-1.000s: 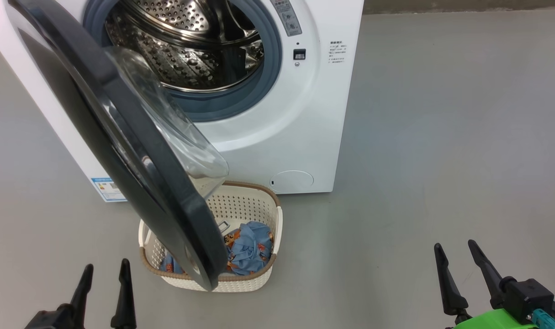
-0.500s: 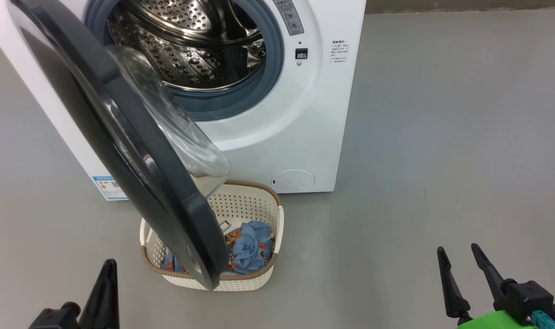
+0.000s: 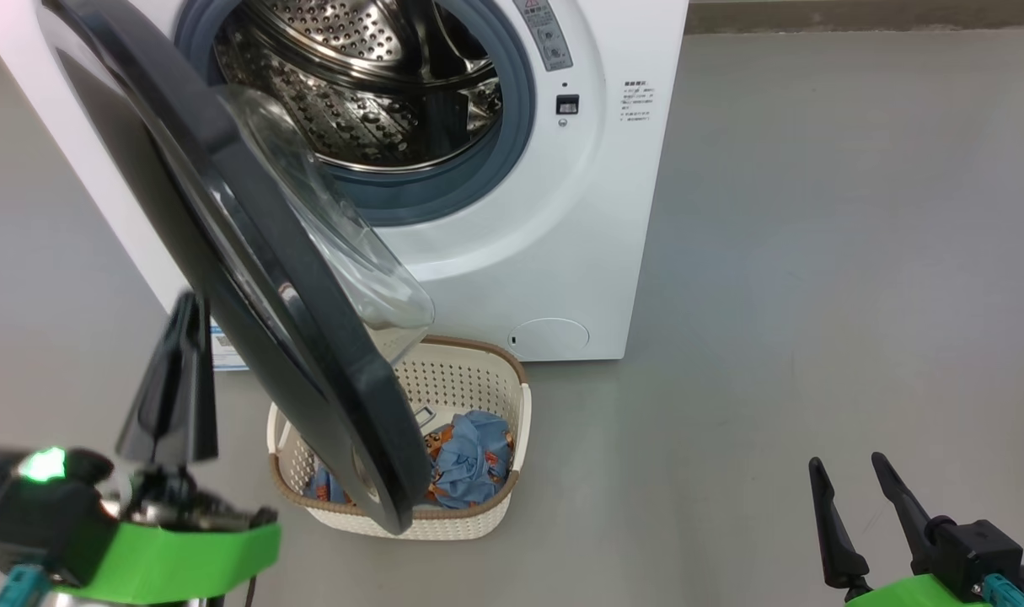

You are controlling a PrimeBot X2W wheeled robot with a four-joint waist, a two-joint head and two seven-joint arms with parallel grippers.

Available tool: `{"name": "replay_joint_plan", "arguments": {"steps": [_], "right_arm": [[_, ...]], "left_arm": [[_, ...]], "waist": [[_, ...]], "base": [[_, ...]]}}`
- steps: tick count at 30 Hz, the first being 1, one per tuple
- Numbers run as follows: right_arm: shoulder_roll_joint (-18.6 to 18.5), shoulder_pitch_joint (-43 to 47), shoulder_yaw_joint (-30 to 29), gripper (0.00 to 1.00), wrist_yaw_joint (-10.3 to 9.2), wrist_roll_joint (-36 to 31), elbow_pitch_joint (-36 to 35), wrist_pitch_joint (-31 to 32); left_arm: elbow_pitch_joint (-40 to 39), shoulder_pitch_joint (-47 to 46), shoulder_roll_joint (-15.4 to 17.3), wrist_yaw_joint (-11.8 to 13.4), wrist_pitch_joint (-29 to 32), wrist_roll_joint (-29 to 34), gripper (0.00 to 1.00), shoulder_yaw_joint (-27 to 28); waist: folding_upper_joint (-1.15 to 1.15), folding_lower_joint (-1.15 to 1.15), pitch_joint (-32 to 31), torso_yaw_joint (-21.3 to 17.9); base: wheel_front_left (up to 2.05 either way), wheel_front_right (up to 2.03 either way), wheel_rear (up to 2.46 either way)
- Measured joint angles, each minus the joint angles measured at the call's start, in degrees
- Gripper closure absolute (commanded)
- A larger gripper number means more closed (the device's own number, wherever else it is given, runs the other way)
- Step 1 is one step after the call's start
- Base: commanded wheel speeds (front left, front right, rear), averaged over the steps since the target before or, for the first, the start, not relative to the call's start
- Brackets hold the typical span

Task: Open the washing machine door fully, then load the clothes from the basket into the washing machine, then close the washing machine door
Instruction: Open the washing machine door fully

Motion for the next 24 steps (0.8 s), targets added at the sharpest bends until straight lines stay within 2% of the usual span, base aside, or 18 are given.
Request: {"name": "replay_joint_plan", "arguments": {"steps": [3, 10, 17, 24], "right_arm": [[0.04, -0.02, 0.04, 0.0, 0.0, 0.0, 0.26, 0.0], [0.07, -0.11, 0.1, 0.0, 0.0, -0.08, 0.31, 0.0], [0.08, -0.16, 0.37, 0.0, 0.0, -0.08, 0.32, 0.0], [0.08, -0.17, 0.65, 0.0, 0.0, -0.09, 0.45, 0.0]], "left_arm": [[-5.54, -3.61, -0.2, -0.71, 1.42, -0.13, 1.0, -2.53], [-11.96, -9.09, -2.44, -2.59, 4.68, -2.92, 1.0, -14.93], [-8.14, -8.33, -3.57, -3.26, 6.45, -4.12, 1.0, -26.62], [-4.02, -6.12, -3.76, -3.26, 6.34, -5.54, 1.0, -30.23]], "waist": [[0.0, 0.0, -0.15, -0.05], [0.0, 0.0, 0.09, -0.57], [0.0, 0.0, 0.28, -0.8], [0.0, 0.0, 0.14, -0.36]], "base": [[0.0, 0.0, 0.0], [0.0, 0.0, 0.0], [0.0, 0.0, 0.0], [0.0, 0.0, 0.0]]}}
